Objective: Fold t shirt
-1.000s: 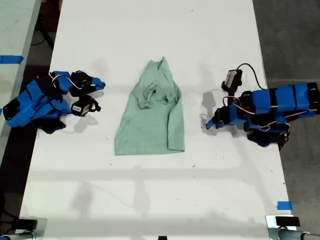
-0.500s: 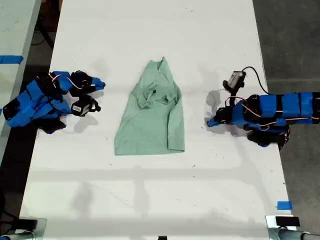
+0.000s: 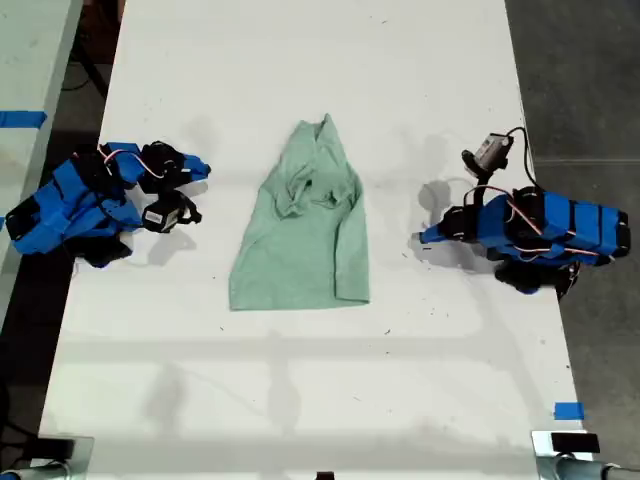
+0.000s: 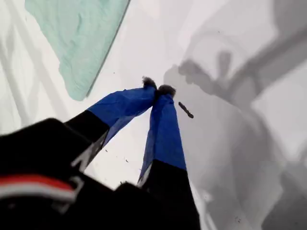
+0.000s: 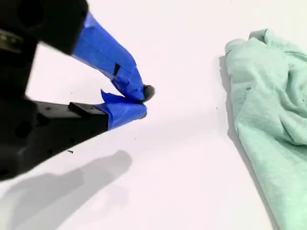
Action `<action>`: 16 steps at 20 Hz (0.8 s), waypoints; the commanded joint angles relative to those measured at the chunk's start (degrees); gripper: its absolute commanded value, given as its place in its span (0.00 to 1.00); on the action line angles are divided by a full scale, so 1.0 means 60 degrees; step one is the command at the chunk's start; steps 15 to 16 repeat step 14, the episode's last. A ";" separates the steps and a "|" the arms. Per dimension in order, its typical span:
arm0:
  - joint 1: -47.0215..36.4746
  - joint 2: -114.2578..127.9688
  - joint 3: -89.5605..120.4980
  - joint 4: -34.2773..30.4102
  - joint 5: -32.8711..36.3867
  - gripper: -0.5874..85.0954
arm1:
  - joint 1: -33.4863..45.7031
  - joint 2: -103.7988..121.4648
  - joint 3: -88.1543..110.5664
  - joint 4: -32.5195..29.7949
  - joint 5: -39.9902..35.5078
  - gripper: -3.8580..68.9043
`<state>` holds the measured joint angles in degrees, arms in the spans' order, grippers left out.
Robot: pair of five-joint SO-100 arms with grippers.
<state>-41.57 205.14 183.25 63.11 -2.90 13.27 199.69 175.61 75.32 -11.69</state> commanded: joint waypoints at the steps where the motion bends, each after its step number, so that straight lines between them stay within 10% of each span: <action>1: 0.0029 0.0059 0.0146 -0.0059 -0.0132 0.00 | 0.0059 0.0000 0.0469 0.0029 0.0073 0.08; 16: -0.0015 0.0059 0.0161 -0.0059 -0.0132 0.00 | -0.0044 0.0059 0.0469 0.0029 0.0322 0.08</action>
